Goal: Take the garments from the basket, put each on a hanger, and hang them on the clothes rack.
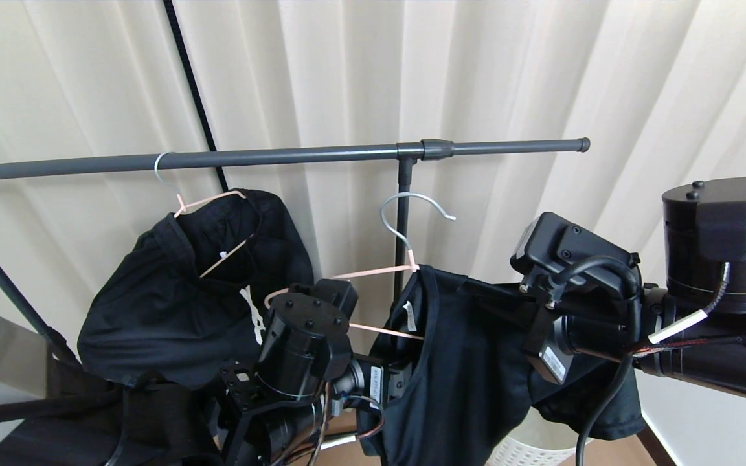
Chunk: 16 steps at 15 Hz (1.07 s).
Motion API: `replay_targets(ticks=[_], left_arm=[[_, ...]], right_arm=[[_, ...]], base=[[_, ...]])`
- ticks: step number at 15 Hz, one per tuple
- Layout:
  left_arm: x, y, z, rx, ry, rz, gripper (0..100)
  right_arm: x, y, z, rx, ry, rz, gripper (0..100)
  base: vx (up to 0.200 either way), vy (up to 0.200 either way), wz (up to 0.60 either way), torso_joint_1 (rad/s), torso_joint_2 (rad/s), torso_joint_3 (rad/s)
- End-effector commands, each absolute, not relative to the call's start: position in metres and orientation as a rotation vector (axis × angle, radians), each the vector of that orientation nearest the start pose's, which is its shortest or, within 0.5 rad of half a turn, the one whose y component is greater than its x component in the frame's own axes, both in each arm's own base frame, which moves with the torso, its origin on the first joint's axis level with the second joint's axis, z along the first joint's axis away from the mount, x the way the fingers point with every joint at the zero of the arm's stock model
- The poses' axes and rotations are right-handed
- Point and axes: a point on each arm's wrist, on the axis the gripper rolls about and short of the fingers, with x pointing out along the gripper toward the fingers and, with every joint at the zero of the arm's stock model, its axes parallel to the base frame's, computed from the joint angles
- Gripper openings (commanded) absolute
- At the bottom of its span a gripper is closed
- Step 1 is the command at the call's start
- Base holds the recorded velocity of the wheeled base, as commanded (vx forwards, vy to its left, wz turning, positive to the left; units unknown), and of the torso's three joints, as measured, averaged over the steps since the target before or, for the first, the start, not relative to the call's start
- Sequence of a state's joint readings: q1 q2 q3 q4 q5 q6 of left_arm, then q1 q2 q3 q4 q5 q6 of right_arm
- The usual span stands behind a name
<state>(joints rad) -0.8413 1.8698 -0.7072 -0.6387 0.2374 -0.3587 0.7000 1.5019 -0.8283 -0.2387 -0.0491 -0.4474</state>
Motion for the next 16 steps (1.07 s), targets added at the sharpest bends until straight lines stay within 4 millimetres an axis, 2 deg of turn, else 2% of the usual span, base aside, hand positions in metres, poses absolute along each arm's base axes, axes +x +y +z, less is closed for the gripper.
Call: replay_targets(ticks=[1, 7, 13, 16], left_arm=[[0.213, -0.233, 0.100, -0.055, 0.570, -0.498, 100], [0.200, -0.226, 0.082, 0.022, 0.629, -0.506, 100], [0.196, -0.221, 0.060, 0.097, 0.691, -0.491, 100], [0.191, -0.219, 0.057, 0.117, 0.698, -0.471, 100]], right_arm=[[0.197, 0.164, 0.206, -0.588, 0.263, 0.727, 0], [0.196, 0.163, 0.209, -0.582, 0.251, 0.723, 0], [0.192, 0.160, 0.214, -0.575, 0.232, 0.720, 0], [0.193, 0.159, 0.215, -0.573, 0.231, 0.715, 0]], base=[[0.000, 0.000, 0.00, 0.000, 0.00, 0.000], [0.000, 0.000, 0.00, 0.000, 0.00, 0.000], [0.000, 0.000, 0.00, 0.000, 0.00, 0.000], [0.000, 0.000, 0.00, 0.000, 0.00, 0.000]])
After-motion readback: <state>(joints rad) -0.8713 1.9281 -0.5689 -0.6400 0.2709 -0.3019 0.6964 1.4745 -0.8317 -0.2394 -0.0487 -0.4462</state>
